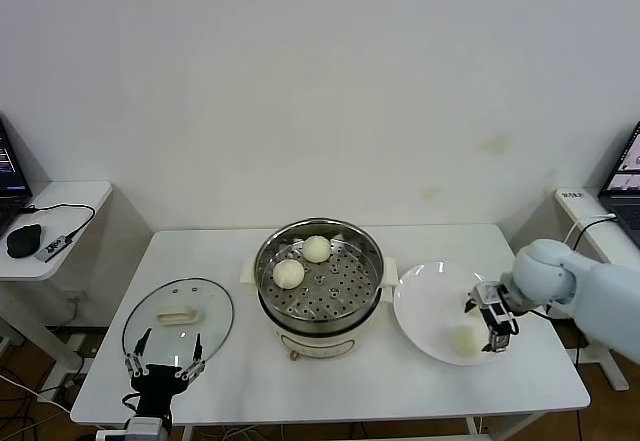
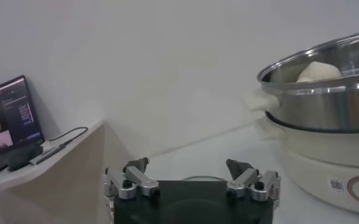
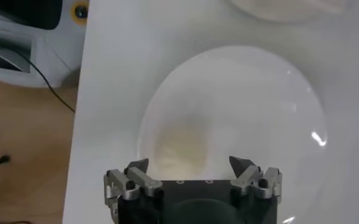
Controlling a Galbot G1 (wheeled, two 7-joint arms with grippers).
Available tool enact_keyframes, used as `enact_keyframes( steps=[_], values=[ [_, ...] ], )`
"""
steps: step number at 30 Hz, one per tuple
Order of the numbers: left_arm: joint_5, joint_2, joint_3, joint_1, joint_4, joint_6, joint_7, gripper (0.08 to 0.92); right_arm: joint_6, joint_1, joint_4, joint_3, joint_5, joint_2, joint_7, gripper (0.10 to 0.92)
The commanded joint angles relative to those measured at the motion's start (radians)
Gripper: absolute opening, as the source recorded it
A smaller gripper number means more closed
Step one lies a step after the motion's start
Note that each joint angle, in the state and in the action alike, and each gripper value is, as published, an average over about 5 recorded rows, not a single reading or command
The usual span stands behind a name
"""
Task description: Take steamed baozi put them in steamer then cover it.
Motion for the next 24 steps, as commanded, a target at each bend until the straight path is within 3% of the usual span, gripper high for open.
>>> enact_keyframes(
  steps=[1, 24],
  values=[
    [0.0, -0.001, -0.006, 0.001, 0.005, -0.001, -0.001, 0.823, 0.007, -0.112, -0.096, 0.069, -0.039, 0.039, 0.003, 0.809],
    [0.0, -0.004, -0.008, -0.002, 0.003, -0.001, -0.002, 0.823, -0.026, -0.112, -0.136, 0.082, -0.008, 0.101, 0.009, 0.599]
  ],
)
